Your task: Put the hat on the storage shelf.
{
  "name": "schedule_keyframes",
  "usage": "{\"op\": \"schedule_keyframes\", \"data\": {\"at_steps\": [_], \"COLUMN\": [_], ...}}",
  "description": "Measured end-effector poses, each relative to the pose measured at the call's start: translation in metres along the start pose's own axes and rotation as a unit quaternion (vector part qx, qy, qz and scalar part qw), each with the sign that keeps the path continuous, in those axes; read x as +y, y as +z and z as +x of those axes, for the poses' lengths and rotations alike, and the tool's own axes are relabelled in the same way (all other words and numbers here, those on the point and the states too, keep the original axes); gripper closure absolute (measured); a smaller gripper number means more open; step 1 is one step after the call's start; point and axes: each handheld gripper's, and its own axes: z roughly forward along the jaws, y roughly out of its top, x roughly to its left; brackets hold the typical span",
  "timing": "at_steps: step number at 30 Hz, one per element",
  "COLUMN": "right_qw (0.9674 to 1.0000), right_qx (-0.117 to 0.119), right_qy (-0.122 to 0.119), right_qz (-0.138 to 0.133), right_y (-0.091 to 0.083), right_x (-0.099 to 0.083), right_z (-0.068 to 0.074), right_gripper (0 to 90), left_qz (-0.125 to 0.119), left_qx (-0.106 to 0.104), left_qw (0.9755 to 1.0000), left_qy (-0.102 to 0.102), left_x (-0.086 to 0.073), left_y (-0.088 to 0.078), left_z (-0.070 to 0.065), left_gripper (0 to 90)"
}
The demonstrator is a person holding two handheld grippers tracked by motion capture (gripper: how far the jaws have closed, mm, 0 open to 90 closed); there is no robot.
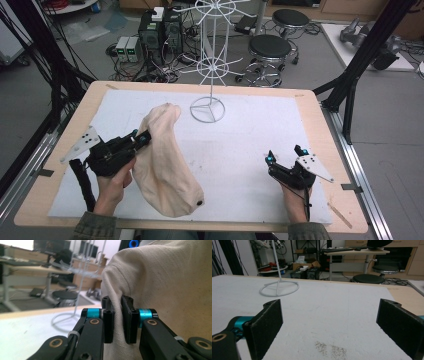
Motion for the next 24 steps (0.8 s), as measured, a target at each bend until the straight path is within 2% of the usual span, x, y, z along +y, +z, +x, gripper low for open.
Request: {"op": "schedule_keyframes", "data": {"at_steps": [7, 12, 13, 15, 16, 17, 19, 24], "right_qw": [1.0000, 0.9999, 0.9999, 0.9999, 0.9999, 0.9999, 0.9999, 0.9999], "right_qx": [0.003, 0.005, 0.006, 0.007, 0.007, 0.008, 0.008, 0.008], "right_qy": [-0.002, 0.000, -0.001, 0.002, 0.002, 0.000, -0.001, -0.005], "right_qz": [-0.002, -0.010, -0.010, -0.008, -0.008, -0.008, -0.009, -0.008], "right_y": [0.000, -0.001, -0.001, -0.002, -0.002, -0.002, -0.002, -0.001], "right_x": [0.000, 0.001, 0.001, 0.001, 0.001, 0.001, 0.001, 0.001], "right_z": [0.000, 0.000, 0.000, 0.000, 0.000, 0.000, 0.000, 0.000], "right_gripper": [5.9, 5.9, 5.9, 5.8, 5.8, 5.9, 5.8, 5.9], "left_qz": [-0.018, -0.022, -0.022, -0.023, -0.023, -0.026, -0.028, -0.039], "left_qx": [-0.041, -0.074, -0.074, -0.088, -0.088, -0.101, -0.105, -0.102], "left_qw": [0.9987, 0.9961, 0.9961, 0.9945, 0.9945, 0.9929, 0.9922, 0.9916], "left_qy": [0.023, 0.043, 0.043, 0.052, 0.052, 0.057, 0.062, 0.070], "left_x": [0.030, 0.046, 0.046, 0.055, 0.055, 0.062, 0.068, 0.087], "left_y": [0.009, 0.018, 0.018, 0.024, 0.024, 0.028, 0.031, 0.037], "left_z": [-0.017, -0.029, -0.029, -0.033, -0.033, -0.034, -0.033, -0.021], "left_gripper": [80.7, 80.7, 80.7, 80.7, 80.7, 80.7, 80.7, 80.7]}}
